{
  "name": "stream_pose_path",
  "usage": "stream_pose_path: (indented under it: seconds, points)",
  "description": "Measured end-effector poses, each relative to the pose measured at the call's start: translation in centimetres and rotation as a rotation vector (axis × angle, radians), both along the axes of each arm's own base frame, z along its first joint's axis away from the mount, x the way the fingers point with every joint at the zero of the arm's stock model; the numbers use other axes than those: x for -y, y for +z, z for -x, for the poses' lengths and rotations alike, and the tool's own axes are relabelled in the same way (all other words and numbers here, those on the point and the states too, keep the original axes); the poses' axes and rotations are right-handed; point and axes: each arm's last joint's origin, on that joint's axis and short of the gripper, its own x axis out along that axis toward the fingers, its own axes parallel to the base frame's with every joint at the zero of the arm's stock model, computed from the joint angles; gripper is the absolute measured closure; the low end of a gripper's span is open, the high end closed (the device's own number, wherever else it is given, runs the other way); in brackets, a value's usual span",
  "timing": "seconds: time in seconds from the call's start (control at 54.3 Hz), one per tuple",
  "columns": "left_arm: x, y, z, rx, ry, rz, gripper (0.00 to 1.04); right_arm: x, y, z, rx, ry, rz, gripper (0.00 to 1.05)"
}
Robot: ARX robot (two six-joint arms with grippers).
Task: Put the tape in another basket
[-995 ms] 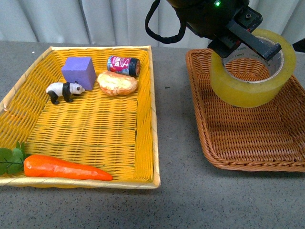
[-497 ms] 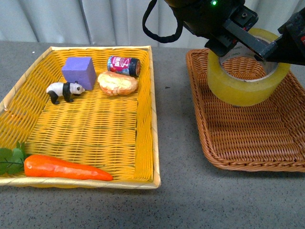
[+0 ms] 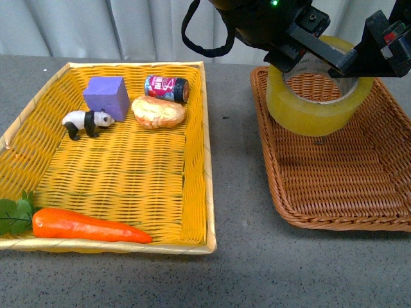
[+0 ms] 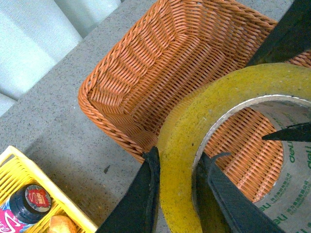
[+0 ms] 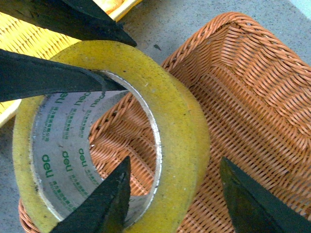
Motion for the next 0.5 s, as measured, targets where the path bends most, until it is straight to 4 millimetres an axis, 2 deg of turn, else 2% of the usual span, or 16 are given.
stream_pose_path:
  seconds: [0.092,0.239,0.368,0.497]
  points:
    - [-0.1,0.0,-0.1,-0.006,0.022,0.007,0.89,-0.2,-0.1,-0.1,-0.010,-0.017,-0.008,0.72]
    - [0.1,0.0,0.0,-0.058,0.109,0.070,0.89,-0.1,-0.2,-0.5,-0.028,-0.062,-0.009,0.85]
    - [0.3,0.5,0.0,-0.073,0.075,0.137,0.69,0.2,-0.4,-0.9,-0.037,-0.098,0.000,0.89]
    - [0.6,2.2,0.0,-0.041,0.067,0.218,0.49,0.8,-1.6,-1.1,-0.070,-0.133,0.042,0.89]
